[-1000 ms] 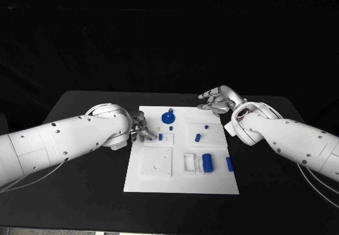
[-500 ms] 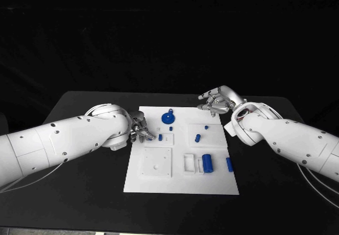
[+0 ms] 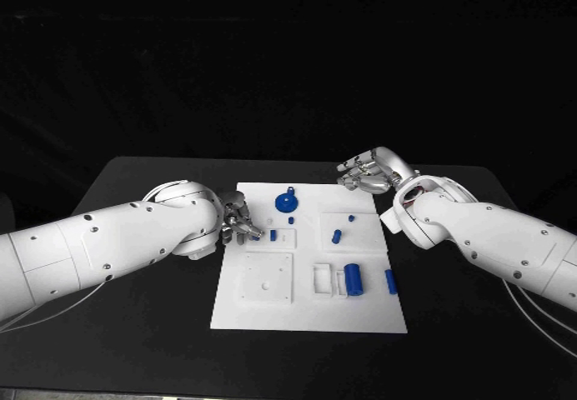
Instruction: Assemble the parts on the task board
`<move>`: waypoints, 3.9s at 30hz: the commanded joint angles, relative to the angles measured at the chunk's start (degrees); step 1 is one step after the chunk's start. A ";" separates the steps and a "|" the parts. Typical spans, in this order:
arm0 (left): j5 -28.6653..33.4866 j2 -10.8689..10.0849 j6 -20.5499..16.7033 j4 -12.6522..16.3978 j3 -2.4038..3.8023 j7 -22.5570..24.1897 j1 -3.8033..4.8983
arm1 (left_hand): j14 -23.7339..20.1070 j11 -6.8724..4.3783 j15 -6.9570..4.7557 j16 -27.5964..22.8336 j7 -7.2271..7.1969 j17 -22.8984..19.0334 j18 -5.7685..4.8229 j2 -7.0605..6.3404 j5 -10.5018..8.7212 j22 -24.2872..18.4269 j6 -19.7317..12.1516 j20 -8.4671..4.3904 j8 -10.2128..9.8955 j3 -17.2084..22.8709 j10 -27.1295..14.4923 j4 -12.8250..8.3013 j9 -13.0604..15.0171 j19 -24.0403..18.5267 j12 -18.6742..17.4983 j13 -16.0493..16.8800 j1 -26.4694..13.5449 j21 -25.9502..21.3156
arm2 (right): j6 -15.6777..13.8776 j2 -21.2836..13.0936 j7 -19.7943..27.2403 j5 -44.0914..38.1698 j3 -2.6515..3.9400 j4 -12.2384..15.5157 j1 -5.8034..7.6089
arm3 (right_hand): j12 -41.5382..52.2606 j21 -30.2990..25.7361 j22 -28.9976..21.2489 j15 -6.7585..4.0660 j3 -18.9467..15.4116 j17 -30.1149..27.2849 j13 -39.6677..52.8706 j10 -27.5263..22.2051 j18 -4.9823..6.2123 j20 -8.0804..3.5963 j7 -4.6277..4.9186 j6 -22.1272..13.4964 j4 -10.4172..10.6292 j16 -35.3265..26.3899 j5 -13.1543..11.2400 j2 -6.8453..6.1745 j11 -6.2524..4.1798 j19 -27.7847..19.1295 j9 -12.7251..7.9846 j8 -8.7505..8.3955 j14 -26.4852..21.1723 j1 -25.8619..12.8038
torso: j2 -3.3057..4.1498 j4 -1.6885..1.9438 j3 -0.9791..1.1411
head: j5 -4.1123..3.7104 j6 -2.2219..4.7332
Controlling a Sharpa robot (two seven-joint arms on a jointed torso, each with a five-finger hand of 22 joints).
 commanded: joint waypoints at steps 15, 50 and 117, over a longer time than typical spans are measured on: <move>4.52 -0.39 5.66 0.09 0.10 -0.45 2.96 | 0.17 -0.46 0.48 0.31 0.28 -0.20 1.29 1.02 -3.90 1.21 -0.24 0.60 -0.08 10.77 3.15 -13.02 1.02 -1.12 -0.18 -0.21 1.33 0.96 | 2.07 0.44 4.30 6.63 0.02 -0.99 -0.01 | -2.13 0.32 -17.76 2.33 0.83 -9.98 -0.18 -4.18 0.14 2.82 1.10 -3.74 0.53 -0.15 0.63 -1.15 1.95 -2.85 -0.07 -0.35 -4.80 -0.61 | 0.08 0.00 -0.06 | 0.07 0.24; 4.14 6.10 17.26 -9.13 -0.70 -0.38 6.23 | -0.36 -0.54 0.40 0.44 0.32 -0.51 1.16 1.33 -3.83 1.18 -0.53 0.42 -0.19 10.52 3.11 -15.13 3.39 -2.18 0.11 0.66 1.02 2.47 | 2.27 1.28 4.67 7.14 0.01 -1.06 -0.01 | -2.10 0.27 -17.81 2.85 0.04 -10.08 -0.18 -5.54 0.42 3.68 1.24 -4.55 0.40 -0.16 1.01 -0.93 2.30 -4.61 -0.11 -0.38 -6.48 -0.17 | 0.11 -0.02 -0.03 | 0.43 -0.16; 0.19 6.13 16.05 -6.60 -2.76 -1.44 4.93 | -0.23 -0.69 0.29 0.83 0.19 -0.55 1.19 1.25 -3.60 1.16 -0.11 0.33 -0.15 10.45 3.12 -15.57 3.31 -1.87 0.70 0.70 0.80 2.47 | 2.99 1.58 4.76 7.14 0.01 -1.20 -0.01 | -2.09 0.28 -17.81 2.92 -0.35 -10.08 -0.18 -5.58 0.42 3.69 1.23 -4.52 0.19 -0.16 1.27 -0.74 2.31 -4.66 -0.11 -0.38 -6.52 -0.18 | 0.08 0.03 -0.03 | 0.32 -0.66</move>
